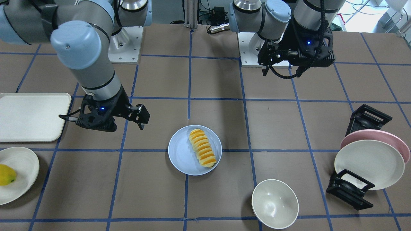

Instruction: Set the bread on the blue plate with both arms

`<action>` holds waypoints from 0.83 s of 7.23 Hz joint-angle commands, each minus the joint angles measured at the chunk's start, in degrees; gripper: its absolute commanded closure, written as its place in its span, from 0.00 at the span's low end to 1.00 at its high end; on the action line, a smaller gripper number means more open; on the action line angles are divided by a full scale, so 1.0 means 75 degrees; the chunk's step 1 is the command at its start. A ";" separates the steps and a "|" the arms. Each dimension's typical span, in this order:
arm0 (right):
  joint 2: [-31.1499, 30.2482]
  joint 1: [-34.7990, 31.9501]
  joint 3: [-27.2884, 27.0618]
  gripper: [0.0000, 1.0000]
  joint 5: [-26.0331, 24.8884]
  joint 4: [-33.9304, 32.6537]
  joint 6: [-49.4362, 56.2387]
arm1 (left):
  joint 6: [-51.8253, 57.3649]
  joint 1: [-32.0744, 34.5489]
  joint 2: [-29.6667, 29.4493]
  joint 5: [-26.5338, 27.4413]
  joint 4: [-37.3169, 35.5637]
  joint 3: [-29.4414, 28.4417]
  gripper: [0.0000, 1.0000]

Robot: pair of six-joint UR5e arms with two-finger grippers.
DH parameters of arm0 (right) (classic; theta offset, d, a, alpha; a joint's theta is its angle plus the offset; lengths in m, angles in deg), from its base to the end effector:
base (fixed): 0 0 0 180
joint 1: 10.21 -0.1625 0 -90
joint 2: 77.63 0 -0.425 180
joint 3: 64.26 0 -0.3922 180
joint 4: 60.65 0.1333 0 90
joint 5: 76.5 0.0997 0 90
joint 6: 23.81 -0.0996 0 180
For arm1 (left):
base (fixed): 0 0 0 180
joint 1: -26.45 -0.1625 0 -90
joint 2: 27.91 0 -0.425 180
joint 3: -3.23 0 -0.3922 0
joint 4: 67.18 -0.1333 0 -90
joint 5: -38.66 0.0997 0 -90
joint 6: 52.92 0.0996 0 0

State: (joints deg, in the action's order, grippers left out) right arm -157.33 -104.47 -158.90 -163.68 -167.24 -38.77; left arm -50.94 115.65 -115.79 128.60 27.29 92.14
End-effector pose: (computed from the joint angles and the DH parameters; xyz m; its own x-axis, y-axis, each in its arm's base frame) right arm 0.1792 -0.5457 0.3830 -0.9813 0.1843 -0.0549 0.1854 0.9826 -0.0151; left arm -0.1268 -0.4752 0.5074 -0.9998 0.0206 0.0018 0.0206 0.9995 0.0219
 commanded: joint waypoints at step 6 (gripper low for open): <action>-0.1632 0.0439 0.0033 0.00 -0.0376 0.1895 0.0518 | -0.0427 0.0070 0.0140 0.0031 0.0002 0.0004 0.00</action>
State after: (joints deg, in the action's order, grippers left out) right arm -169.36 -102.25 -158.91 -166.51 -153.57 -35.05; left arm -52.90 116.11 -114.89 128.59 27.23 92.15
